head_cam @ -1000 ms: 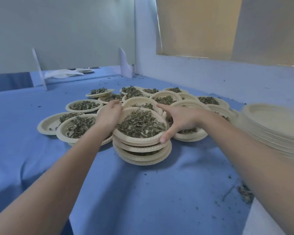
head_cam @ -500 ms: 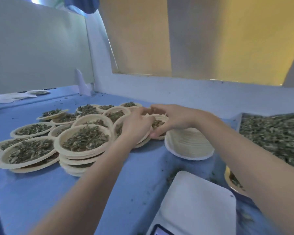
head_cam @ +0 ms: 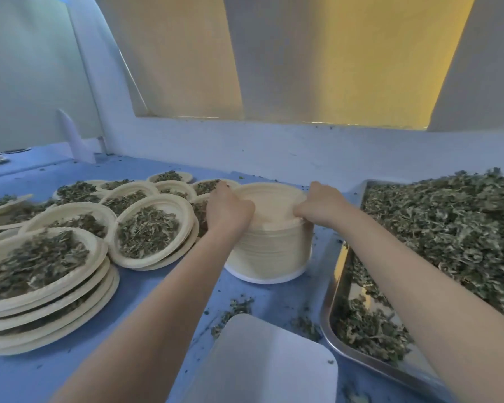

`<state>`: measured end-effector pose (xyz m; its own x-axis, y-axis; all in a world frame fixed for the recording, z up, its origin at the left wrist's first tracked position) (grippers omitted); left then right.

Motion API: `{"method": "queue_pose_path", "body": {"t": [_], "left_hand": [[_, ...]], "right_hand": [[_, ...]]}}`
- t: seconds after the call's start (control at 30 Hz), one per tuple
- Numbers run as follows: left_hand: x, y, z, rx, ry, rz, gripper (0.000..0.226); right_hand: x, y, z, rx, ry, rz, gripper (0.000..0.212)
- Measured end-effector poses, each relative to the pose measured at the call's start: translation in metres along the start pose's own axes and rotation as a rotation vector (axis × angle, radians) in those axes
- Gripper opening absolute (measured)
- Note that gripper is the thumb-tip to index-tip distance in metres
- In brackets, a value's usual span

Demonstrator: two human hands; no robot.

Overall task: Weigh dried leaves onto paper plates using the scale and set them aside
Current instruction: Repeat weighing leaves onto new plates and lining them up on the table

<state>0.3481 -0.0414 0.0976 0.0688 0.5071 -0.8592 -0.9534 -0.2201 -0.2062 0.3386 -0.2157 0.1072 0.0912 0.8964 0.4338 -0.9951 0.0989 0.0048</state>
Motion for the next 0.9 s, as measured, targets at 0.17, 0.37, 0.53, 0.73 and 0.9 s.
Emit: {"method": "queue_pose_path", "body": {"t": [0.17,0.37,0.53,0.73,0.9], "left_hand": [[-0.002,-0.01,0.007,0.011,-0.058,-0.017,0.027],[-0.026,-0.015,0.016,0.07,-0.1,-0.088,0.052],[-0.044,-0.003,0.036,0.104,-0.076,-0.096,0.039],[-0.053,0.052,0.069,0.094,-0.064,-0.158,0.037],[-0.035,0.117,0.093,0.124,-0.05,-0.189,0.023]], "right_hand": [[-0.001,0.0,-0.001,-0.072,-0.03,0.05,0.027],[0.019,0.009,0.025,-0.169,-0.006,0.059,0.03],[0.029,0.03,0.044,-0.19,-0.038,0.09,0.033],[0.024,0.08,0.052,-0.195,-0.038,0.142,0.03],[0.015,0.142,0.029,-0.169,-0.022,0.193,0.028]]}}
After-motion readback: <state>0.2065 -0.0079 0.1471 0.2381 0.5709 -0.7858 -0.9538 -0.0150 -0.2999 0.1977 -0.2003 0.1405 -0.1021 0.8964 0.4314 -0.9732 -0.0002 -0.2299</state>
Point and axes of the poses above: each hand's wrist, its own y-axis away from the middle knuckle, its own z-axis out of the back of the hand, x = y × z, the point moved 5 cm from there along -y, towards the middle knuckle, and after that the axes turned 4 degrees about y, right-handed, at the moved point
